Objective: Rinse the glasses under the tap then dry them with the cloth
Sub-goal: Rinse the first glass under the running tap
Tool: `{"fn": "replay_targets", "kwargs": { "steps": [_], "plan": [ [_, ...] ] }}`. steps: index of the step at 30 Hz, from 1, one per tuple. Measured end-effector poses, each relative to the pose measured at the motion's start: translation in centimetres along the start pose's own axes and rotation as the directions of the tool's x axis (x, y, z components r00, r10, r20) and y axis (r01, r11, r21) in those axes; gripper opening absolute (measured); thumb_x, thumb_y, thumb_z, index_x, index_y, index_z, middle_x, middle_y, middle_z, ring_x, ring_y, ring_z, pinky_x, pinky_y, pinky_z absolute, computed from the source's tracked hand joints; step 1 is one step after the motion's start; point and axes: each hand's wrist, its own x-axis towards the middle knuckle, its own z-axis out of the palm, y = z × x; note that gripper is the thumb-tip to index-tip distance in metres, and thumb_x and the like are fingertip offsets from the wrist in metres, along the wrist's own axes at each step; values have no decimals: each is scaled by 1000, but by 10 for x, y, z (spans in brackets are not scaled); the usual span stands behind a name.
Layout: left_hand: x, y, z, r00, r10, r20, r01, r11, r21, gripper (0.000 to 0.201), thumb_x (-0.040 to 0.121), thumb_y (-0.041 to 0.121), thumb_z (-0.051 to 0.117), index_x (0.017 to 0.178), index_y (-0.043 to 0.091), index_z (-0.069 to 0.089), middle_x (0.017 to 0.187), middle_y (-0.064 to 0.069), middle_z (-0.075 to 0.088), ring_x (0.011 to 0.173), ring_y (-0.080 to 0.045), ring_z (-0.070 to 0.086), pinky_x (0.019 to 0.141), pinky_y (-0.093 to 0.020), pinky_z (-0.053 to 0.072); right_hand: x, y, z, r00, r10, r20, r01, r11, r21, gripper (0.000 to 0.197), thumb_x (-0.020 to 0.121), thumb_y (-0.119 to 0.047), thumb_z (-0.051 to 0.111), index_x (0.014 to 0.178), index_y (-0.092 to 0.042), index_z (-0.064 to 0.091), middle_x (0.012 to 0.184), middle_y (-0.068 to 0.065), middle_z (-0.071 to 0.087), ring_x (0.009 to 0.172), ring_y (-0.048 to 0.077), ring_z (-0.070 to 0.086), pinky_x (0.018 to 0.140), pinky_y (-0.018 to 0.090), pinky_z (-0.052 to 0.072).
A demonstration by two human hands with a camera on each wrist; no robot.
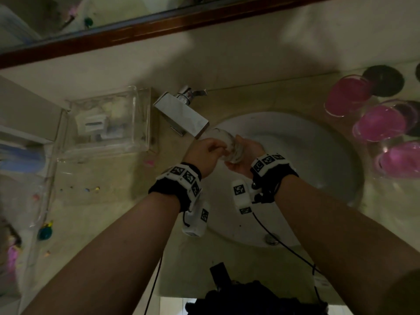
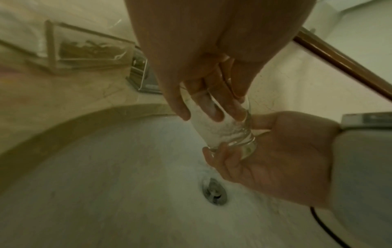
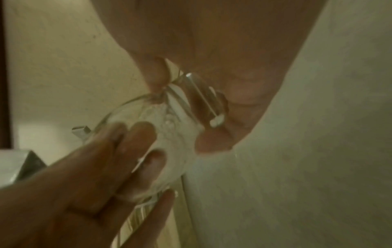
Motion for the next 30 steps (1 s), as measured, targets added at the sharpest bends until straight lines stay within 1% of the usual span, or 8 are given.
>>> {"fn": "replay_targets", "kwargs": {
  "steps": [3,5,8,13,16,21,24,30],
  "plan": [
    [-2,5,1,1000,-11,-14,10,998,-68,11,95,13,57,91,19,65,96,-4,73,87,-14,67,82,-19,52,0,-1,-6,999,-12,38,11,999,30,36,98,-32,42,122,-9,55,125,15,57,116,32,52,93,45,44],
    [-2,7,5,1000,-10,-29,8,998,-63,13,93,18,60,85,27,66,93,-1,73,87,-15,68,87,-29,54,3,-1,-10,998,-34,54,30,996,87,28,99,-21,38,104,-4,60,110,17,60,101,31,56,93,41,43],
    [-3,11,8,999,-16,30,16,1000,0,7,93,16,62,98,14,66,96,4,63,86,-8,55,69,0,40,2,0,-6,997,-44,60,37,993,115,30,101,-25,40,101,-2,59,101,16,63,92,28,59,89,39,45],
    [1,11,8,999,-41,24,38,994,107,10,91,19,65,83,19,59,85,7,58,77,-8,54,59,-6,37,8,0,-5,999,-32,26,30,996,85,32,99,-30,45,116,-6,56,117,18,58,104,34,56,93,47,46],
    [-2,12,8,1000,-23,-10,25,991,131,6,91,20,65,86,18,67,86,5,61,82,-11,57,68,-15,38,11,0,-5,998,-20,61,12,991,137,40,100,-20,39,134,-2,49,133,21,52,105,30,55,104,44,40],
    [-7,13,4,992,13,125,-38,979,201,21,94,16,59,111,11,71,109,-3,69,100,-17,61,84,-20,42,15,3,-6,1000,12,9,-12,998,69,36,99,-40,43,109,-8,57,105,14,62,90,27,60,71,39,52],
    [-7,12,3,988,12,157,-54,962,269,20,93,18,61,107,12,73,109,-6,71,103,-22,63,94,-33,47,20,6,-14,999,31,40,-33,999,43,39,101,-39,35,98,-7,58,94,13,62,90,27,58,86,42,47],
    [-8,11,6,997,53,48,-64,959,276,20,93,26,62,94,11,75,85,-2,70,75,-13,58,59,-10,36,14,2,-6,996,74,44,-77,994,77,33,99,-24,47,123,-2,53,124,20,56,102,30,59,87,33,50]
  ]
}}
